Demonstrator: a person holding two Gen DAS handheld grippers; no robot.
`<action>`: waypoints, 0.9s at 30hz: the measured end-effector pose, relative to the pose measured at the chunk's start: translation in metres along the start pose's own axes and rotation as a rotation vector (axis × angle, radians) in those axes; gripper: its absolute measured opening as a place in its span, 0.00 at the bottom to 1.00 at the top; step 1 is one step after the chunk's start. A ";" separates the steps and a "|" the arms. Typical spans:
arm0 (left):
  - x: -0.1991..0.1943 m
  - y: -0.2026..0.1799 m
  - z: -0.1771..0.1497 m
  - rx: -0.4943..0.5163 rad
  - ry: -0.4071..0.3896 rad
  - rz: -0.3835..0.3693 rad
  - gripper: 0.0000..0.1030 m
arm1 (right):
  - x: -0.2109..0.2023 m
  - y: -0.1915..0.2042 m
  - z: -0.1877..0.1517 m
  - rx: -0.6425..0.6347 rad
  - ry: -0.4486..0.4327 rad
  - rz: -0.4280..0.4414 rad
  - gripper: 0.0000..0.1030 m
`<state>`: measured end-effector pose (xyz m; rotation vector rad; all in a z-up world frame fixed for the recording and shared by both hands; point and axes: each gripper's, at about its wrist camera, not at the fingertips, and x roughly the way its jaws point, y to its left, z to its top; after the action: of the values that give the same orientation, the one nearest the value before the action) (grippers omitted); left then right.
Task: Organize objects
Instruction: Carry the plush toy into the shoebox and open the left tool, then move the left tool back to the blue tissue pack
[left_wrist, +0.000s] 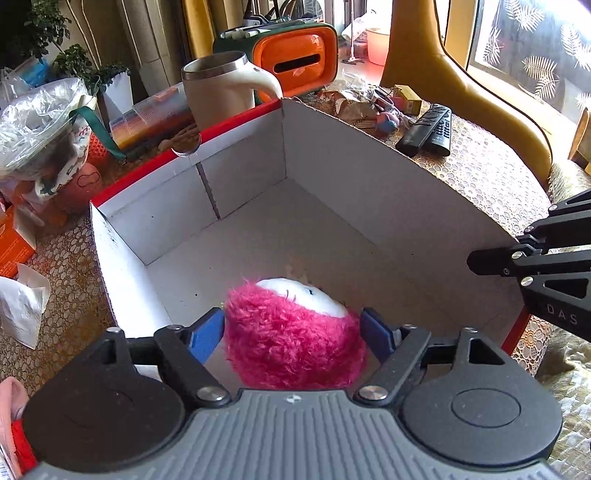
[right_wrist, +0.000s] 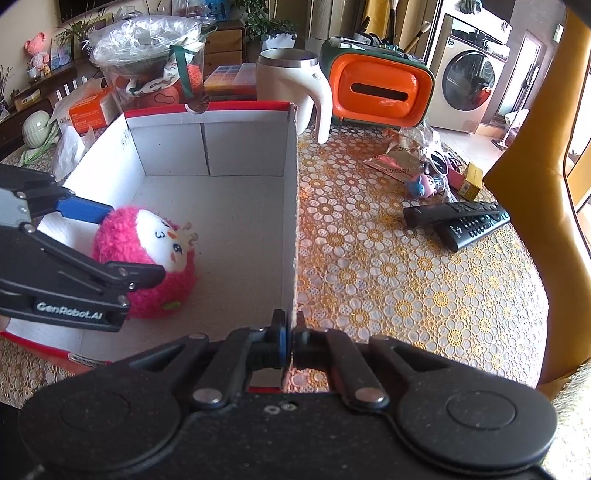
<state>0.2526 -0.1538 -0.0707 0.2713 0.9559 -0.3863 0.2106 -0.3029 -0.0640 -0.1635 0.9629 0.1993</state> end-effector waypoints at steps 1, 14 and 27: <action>-0.002 0.001 0.000 -0.006 -0.005 -0.005 0.82 | 0.000 0.000 0.000 -0.001 0.001 -0.001 0.02; -0.089 0.043 -0.040 -0.086 -0.128 0.014 0.82 | 0.000 0.005 0.001 -0.023 0.019 -0.022 0.03; -0.147 0.175 -0.122 -0.329 -0.127 0.233 0.82 | 0.000 0.008 0.002 -0.034 0.028 -0.028 0.04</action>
<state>0.1625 0.0803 -0.0056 0.0558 0.8364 -0.0291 0.2097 -0.2950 -0.0631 -0.2118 0.9852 0.1883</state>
